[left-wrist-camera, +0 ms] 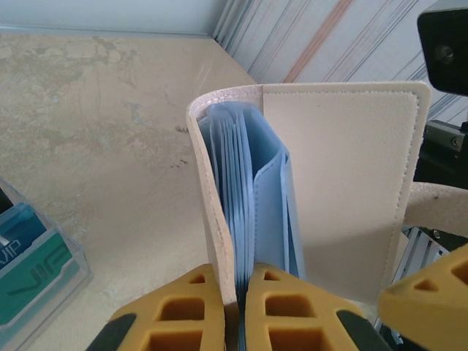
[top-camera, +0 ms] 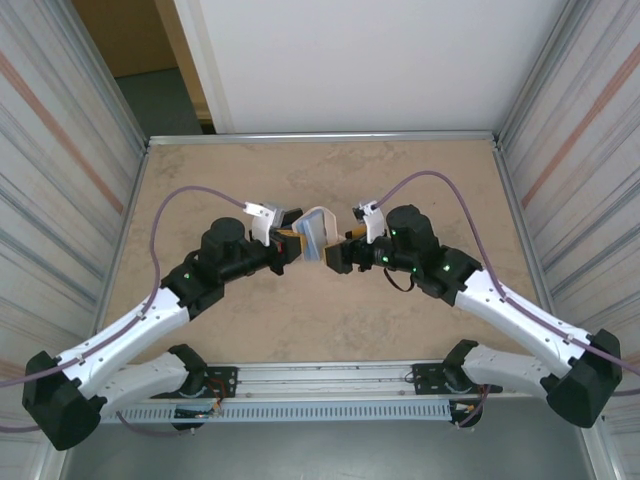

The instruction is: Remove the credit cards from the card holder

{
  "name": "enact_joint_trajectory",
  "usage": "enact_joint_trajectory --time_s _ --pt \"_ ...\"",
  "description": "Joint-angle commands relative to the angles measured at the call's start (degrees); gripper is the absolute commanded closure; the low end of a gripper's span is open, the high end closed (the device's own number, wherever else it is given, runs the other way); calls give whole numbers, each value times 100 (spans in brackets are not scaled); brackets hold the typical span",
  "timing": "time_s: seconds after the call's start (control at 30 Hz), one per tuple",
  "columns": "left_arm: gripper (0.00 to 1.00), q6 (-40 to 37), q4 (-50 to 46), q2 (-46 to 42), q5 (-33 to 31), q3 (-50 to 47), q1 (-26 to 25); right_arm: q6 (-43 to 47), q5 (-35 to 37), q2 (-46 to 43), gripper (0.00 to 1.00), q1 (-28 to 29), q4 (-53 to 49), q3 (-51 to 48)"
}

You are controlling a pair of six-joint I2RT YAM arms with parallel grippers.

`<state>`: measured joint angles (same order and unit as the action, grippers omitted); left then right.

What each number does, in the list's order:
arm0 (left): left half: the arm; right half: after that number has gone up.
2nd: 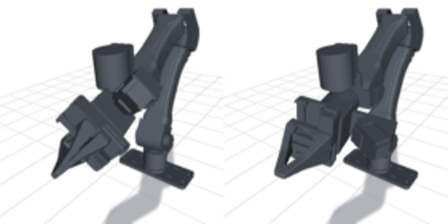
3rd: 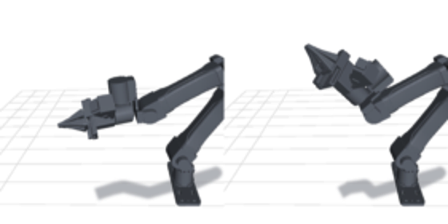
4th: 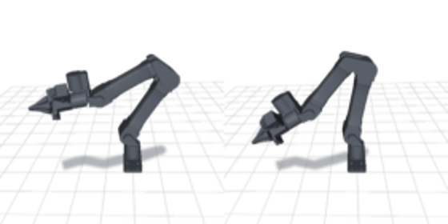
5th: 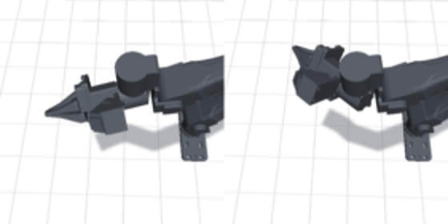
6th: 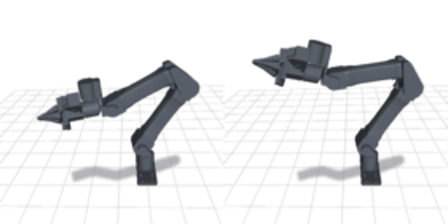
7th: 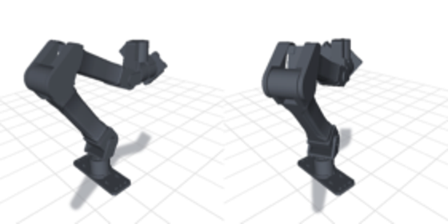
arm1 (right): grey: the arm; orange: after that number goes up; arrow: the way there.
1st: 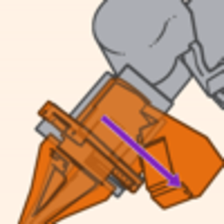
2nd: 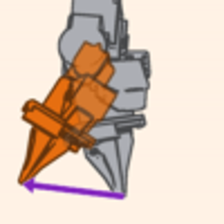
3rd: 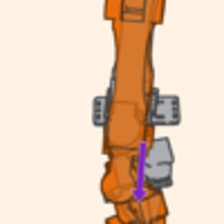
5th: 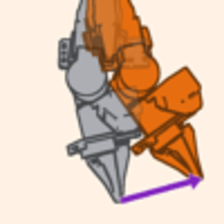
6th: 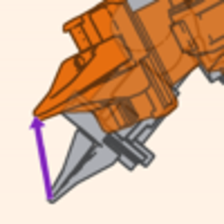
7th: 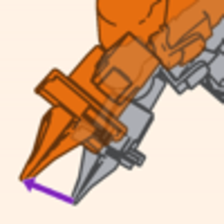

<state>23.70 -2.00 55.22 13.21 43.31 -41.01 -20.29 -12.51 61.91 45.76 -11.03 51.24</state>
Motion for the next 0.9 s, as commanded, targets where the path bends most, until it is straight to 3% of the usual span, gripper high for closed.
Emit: enact_joint_trajectory --time_s 0.0,0.27,0.47,0.67,0.87 --pt "100 108 -37 -16 1 275 -45 286 232 150 10 158 -155 285" --pt "100 152 -2 30 136 277 -45 403 631 660 12 408 -436 643" --pt "100 126 -48 -43 138 264 -47 295 856 779 29 358 -471 731" --pt "100 117 -55 -117 94 207 -30 -136 -67 523 52 -133 46 378" --pt "100 108 -11 -144 131 175 -10 -495 -661 164 53 -515 555 -41"
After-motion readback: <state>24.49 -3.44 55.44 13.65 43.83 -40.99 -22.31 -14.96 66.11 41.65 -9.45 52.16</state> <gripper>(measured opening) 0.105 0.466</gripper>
